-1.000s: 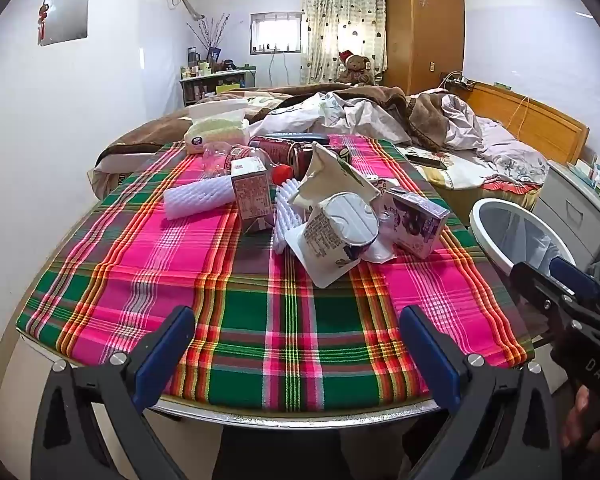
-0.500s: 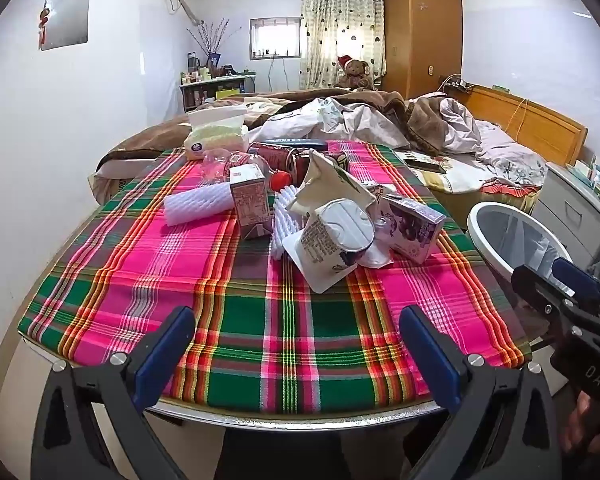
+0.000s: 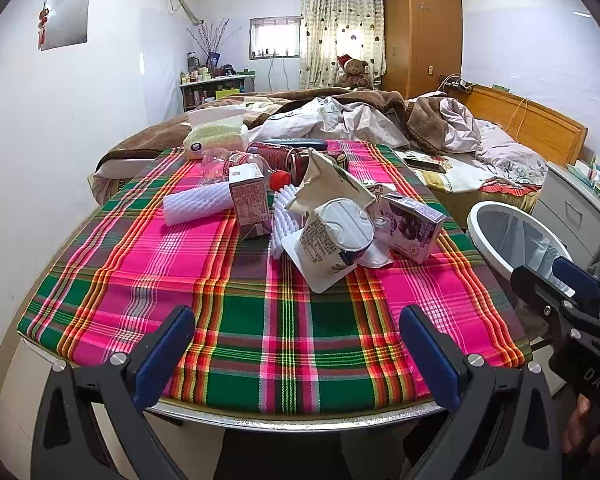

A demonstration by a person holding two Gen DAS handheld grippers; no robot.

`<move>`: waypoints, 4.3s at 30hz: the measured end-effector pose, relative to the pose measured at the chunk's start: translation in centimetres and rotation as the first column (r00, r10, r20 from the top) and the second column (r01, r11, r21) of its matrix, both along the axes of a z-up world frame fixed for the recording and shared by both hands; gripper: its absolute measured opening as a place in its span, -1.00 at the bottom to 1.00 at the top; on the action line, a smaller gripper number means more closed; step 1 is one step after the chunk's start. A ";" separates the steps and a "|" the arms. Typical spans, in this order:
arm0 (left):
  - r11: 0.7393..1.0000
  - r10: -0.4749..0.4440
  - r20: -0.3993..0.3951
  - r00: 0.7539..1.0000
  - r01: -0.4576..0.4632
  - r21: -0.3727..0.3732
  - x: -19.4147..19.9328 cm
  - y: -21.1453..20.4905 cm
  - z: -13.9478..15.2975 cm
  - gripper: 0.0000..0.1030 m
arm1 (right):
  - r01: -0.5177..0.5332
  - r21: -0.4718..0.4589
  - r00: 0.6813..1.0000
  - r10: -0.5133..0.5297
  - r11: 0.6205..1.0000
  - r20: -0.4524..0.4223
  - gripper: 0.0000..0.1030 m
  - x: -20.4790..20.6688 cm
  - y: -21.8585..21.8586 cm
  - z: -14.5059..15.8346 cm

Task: Collect trash

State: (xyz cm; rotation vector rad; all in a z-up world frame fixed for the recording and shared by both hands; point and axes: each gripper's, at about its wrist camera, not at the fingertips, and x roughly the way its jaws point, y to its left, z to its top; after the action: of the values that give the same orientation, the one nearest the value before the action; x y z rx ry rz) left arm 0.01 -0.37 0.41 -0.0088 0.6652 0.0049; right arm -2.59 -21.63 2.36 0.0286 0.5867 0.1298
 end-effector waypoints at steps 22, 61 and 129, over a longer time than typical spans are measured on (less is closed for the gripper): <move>1.000 0.004 0.003 1.000 -0.004 0.004 0.0 0.1 -0.2 1.00 | 0.009 -0.019 1.000 -0.010 1.000 -0.006 0.58 0.3 0.0 -0.3; 1.000 0.008 0.003 1.000 -0.008 0.002 0.5 0.4 -0.3 1.00 | 0.017 -0.032 1.000 -0.017 0.999 -0.004 0.58 0.6 -0.3 -0.1; 0.984 -0.126 -0.011 0.992 0.124 -0.132 7.3 -0.2 0.5 0.56 | -0.160 0.066 0.985 0.163 0.985 -0.058 -0.20 9.0 0.7 -1.2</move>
State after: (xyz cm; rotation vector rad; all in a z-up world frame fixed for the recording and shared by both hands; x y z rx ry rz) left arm 7.31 -0.55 0.95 -0.0935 0.6833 -0.1599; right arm 6.45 -20.95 1.17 0.0447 0.6480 0.3055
